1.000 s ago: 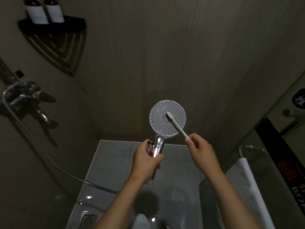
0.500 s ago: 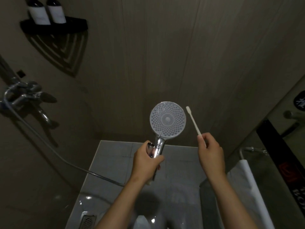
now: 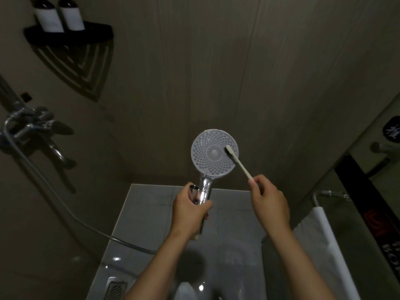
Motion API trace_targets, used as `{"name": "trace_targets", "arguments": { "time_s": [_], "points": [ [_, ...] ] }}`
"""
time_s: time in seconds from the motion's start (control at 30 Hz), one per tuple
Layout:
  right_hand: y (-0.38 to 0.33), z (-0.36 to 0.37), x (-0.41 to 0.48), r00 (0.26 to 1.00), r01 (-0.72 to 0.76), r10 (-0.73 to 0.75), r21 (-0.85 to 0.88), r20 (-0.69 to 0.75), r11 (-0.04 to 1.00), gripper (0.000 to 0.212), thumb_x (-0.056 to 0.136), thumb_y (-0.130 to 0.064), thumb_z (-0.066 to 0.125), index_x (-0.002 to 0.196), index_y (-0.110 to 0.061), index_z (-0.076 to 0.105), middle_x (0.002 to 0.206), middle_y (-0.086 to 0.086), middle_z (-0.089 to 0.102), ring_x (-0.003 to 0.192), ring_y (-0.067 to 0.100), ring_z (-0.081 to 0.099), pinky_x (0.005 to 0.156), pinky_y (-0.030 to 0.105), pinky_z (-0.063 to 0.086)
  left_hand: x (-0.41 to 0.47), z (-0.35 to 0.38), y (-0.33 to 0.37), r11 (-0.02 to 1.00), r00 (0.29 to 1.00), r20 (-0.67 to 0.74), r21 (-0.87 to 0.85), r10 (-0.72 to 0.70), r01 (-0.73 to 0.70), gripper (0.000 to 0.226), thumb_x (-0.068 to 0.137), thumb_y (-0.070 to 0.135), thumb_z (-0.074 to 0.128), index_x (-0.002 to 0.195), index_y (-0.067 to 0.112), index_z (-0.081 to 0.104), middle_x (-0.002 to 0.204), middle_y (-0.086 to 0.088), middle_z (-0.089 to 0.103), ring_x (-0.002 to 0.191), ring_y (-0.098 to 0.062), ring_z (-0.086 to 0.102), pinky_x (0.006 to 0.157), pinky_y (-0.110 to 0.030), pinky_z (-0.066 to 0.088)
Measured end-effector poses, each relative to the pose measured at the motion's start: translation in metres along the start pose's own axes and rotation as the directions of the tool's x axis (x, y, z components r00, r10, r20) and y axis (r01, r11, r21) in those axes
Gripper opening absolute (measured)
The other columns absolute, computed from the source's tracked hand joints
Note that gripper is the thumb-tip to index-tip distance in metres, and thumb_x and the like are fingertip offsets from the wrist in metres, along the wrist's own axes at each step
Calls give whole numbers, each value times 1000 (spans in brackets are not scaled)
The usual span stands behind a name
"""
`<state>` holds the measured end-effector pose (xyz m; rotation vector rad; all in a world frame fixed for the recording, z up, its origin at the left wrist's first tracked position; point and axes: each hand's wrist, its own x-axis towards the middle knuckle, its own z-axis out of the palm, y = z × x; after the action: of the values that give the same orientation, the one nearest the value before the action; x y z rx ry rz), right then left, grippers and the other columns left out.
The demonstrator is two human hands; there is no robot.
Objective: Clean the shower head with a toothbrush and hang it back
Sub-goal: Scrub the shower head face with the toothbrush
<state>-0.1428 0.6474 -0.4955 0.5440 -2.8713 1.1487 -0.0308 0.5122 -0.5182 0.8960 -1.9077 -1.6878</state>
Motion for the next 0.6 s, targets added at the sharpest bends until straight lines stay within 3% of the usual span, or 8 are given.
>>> {"name": "trace_targets", "arguments": {
  "time_s": [0.2,0.33,0.5,0.6],
  "points": [
    [5,-1,-2,995,-60,60,0,-84,998,23,97,-35,44,87,-17,56,78,10,65,80,35,59,59,33,35,0,0,0,998,999,6,44,39,-39,27,70,1,72,74,10,47,63,-4,53,49,-15,52,45,-21,44],
    [7,-5,-1,989,-77,94,144,-111,987,18,96,-28,47,83,-17,55,70,6,58,77,32,58,59,33,34,-1,1,-1,997,999,-14,66,35,-35,25,70,1,70,75,7,46,64,-7,52,49,-18,54,44,-21,44],
    [-5,5,-9,988,59,-94,271,118,961,20,95,-27,51,79,-16,57,59,-3,51,56,10,47,54,30,36,0,1,-1,995,999,-15,89,36,-34,24,71,1,71,79,4,48,67,-10,54,50,-16,56,45,-22,47],
    [-7,11,-13,986,40,-71,192,153,981,21,95,-31,49,78,-20,56,64,0,59,60,16,55,54,30,38,-1,3,-1,995,1000,5,97,23,-24,25,71,4,72,86,7,53,73,-18,60,51,-16,57,46,-24,50]
  ]
}}
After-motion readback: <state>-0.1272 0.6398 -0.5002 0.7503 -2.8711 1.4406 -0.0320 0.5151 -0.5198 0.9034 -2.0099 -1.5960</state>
